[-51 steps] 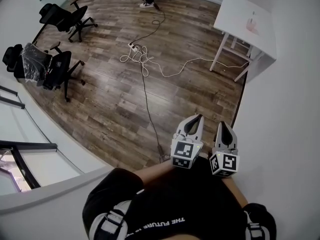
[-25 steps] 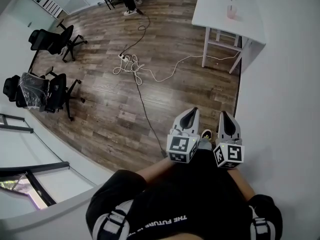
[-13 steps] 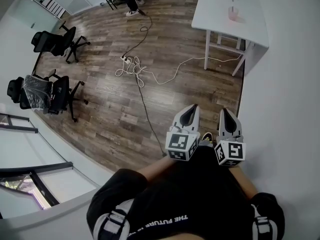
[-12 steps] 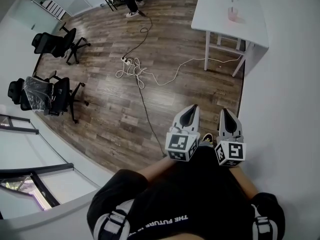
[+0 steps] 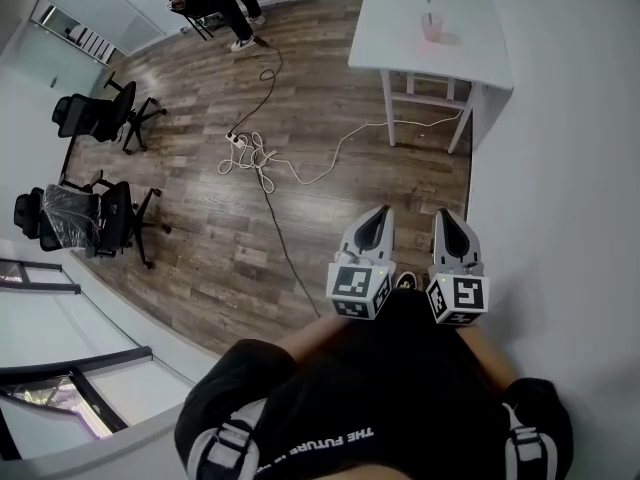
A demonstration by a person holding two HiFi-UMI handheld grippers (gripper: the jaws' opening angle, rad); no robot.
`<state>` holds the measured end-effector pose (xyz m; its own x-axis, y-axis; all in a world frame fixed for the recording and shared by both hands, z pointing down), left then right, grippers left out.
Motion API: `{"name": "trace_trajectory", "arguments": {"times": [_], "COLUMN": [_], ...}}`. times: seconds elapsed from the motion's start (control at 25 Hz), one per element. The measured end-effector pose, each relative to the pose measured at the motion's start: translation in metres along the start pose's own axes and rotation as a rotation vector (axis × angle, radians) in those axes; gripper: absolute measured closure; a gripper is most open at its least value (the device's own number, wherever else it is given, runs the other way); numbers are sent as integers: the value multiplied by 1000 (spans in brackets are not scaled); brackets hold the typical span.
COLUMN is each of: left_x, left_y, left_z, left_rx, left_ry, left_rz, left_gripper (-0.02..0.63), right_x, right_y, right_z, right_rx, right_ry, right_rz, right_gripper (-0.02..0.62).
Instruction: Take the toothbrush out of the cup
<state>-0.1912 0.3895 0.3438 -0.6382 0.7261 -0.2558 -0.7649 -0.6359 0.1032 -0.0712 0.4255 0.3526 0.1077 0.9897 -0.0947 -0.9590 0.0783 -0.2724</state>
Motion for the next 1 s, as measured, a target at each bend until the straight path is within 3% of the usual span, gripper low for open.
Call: {"name": "trace_trajectory", "arguments": {"times": [0.28,0.64,1.0], "left_x": [-18,-15,-35], "left_y": [-17,-11,4], "left_z": [3,8,12], "left_rx": [-3,-6,-9], "left_ry": [26,52,64], "left_rz": [-3,-17,27], "left_gripper": [591,591,591], "right_x": [-4,-5,-24], "right_y": [-26,-25,-31], "right_z": [0,3,7], "right_rx": [-22,-46,-38], "right_ry": [0,-2,10], "right_rz": [4,11,63], "right_gripper": [580,580,580]}}
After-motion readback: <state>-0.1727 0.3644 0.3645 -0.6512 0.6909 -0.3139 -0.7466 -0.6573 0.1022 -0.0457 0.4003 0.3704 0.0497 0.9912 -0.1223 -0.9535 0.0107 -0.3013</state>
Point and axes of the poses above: the fingertips, and each gripper's own axes: x backward along the fingers, y to its left, z out of its underside, the point moved 3 cm from there along x, backward along the fingers, and after that the axes turned 5 degrees about -x, right-handed, at the moved point
